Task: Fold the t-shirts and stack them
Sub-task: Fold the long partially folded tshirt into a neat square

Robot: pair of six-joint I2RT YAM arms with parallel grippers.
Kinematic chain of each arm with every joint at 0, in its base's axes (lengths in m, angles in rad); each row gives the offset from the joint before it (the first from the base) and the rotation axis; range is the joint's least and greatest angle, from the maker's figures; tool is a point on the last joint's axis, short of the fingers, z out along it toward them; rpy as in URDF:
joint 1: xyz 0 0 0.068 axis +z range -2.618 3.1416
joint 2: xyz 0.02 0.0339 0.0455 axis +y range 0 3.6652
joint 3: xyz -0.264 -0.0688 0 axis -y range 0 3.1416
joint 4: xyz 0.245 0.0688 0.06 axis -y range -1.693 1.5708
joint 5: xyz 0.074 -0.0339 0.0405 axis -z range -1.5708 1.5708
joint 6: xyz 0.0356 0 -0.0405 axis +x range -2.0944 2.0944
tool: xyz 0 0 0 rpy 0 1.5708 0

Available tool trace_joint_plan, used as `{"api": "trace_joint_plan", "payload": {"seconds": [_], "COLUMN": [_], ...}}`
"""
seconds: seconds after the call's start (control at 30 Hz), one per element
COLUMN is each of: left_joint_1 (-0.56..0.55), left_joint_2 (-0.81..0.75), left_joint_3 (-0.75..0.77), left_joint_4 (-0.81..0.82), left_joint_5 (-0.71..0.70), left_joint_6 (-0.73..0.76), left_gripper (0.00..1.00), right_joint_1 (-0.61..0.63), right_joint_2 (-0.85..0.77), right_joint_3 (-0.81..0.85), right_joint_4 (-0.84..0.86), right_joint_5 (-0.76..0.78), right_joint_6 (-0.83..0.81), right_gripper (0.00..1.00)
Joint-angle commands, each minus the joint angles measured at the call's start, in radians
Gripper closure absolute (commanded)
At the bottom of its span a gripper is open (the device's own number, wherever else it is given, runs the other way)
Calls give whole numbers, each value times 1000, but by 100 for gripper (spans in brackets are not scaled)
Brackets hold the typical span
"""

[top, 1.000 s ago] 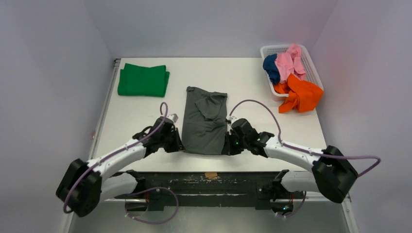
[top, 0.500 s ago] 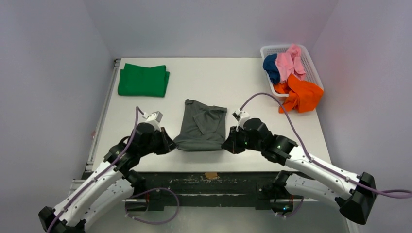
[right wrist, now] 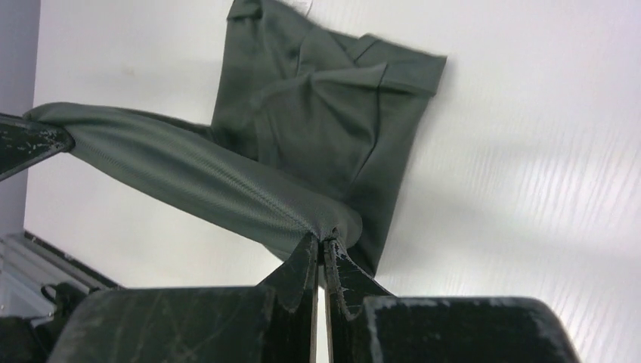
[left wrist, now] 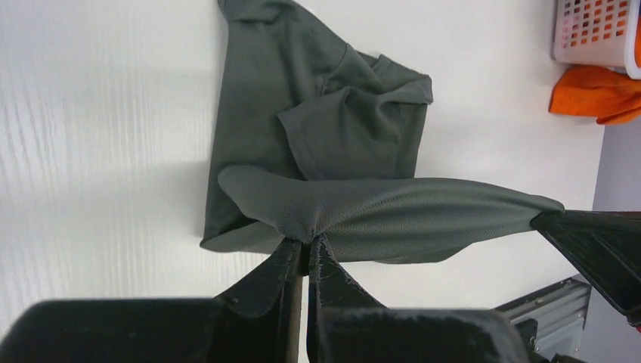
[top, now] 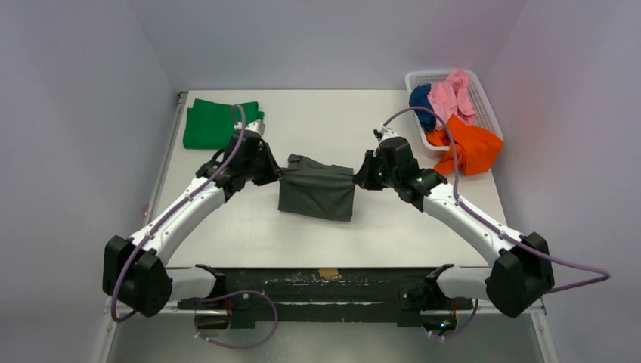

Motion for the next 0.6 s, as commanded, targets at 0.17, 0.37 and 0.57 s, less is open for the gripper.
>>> {"api": "trace_joint_plan", "payload": {"seconds": [0.17,0.37,0.57], "left_joint_1": [72,111,131], "left_joint_2": [310,503,660], "left_joint_3": [265,385,497], "left_joint_4": [34,22,-15], "left_joint_5": [17,35,36], "left_joint_6": [88,92,99], "left_gripper": [100,100,73], "right_joint_1": [-137,-179,-199], "right_joint_2": [277,463,649], "right_joint_3": [172,271,376], "right_joint_4": [99,166,172], "right_joint_5": [-50,-96,-109], "right_joint_6": [-78,-108,-111], "right_gripper": [100,100,84]}}
